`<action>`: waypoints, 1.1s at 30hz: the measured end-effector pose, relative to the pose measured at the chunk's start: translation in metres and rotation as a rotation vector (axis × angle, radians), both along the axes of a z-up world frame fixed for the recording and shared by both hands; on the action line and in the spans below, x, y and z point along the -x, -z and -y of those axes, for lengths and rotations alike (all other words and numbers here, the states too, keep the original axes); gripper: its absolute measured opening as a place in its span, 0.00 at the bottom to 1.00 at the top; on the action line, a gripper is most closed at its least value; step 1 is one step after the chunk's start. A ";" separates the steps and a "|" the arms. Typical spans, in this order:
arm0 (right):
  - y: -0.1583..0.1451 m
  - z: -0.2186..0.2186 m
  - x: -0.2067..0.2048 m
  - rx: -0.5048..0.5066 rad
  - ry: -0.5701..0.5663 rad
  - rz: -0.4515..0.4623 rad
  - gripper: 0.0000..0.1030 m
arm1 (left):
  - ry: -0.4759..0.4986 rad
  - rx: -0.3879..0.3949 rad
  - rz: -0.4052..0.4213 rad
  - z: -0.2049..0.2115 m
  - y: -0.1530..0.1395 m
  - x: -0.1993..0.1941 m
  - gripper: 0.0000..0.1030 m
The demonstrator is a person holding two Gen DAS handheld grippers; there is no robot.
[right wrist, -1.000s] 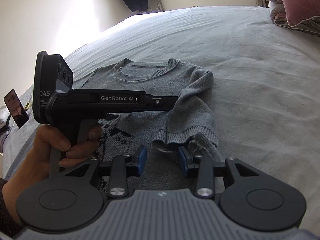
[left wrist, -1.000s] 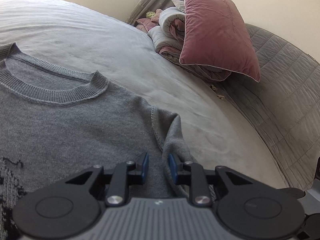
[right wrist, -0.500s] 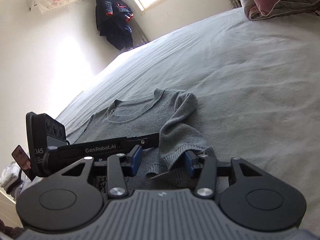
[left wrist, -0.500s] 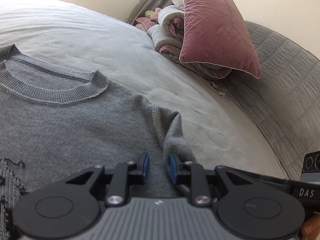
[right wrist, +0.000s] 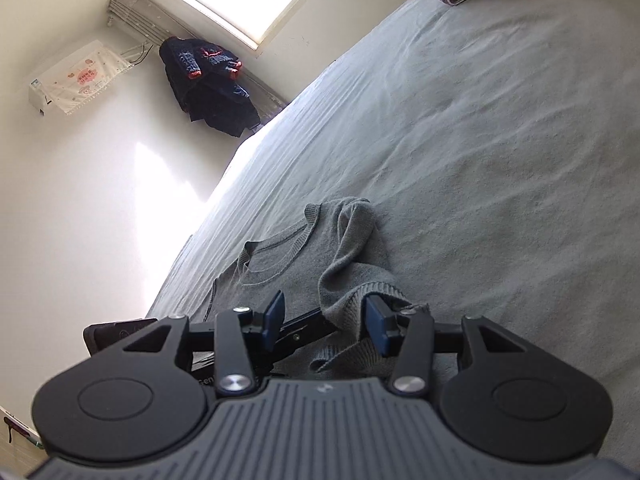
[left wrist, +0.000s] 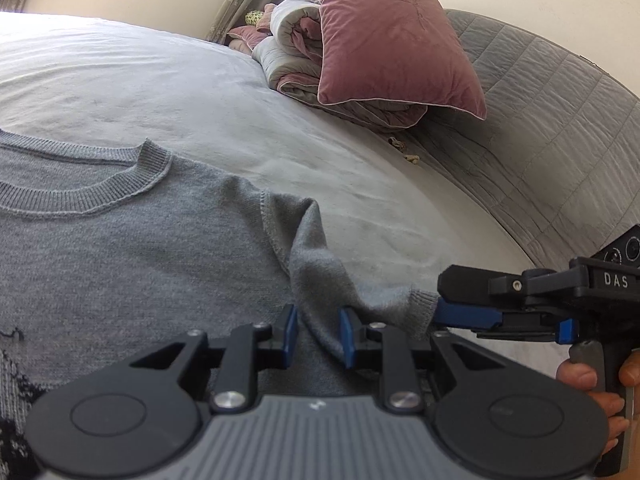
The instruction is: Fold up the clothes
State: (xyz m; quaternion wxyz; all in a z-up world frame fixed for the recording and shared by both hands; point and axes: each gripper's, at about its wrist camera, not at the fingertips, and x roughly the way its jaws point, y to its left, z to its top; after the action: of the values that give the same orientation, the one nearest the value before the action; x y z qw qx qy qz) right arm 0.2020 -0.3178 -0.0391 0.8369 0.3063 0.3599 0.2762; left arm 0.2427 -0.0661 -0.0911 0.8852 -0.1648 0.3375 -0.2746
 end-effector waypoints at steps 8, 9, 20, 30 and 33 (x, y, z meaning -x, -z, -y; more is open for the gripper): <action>0.017 -0.006 -0.004 -0.014 -0.028 -0.021 0.33 | 0.043 0.045 -0.020 0.001 0.004 -0.001 0.23; 0.019 -0.001 -0.004 -0.046 -0.014 -0.016 0.16 | 0.043 0.044 -0.019 0.001 0.004 -0.001 0.23; 0.025 0.089 -0.005 -0.230 0.416 0.080 0.06 | 0.030 0.008 0.000 0.006 -0.001 0.000 0.25; 0.030 0.083 -0.004 -0.008 0.411 0.069 0.51 | -0.218 -0.302 0.066 -0.013 -0.027 -0.036 0.39; 0.029 0.067 -0.004 0.125 0.383 0.099 0.51 | -0.273 -0.395 0.117 -0.026 -0.034 -0.063 0.49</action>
State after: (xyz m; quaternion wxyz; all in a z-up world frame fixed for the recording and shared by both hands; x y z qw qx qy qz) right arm 0.2057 -0.3845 -0.0686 0.9081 0.3026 0.2700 0.1039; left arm 0.3054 -0.0399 -0.0574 0.9472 -0.0167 0.3072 -0.0901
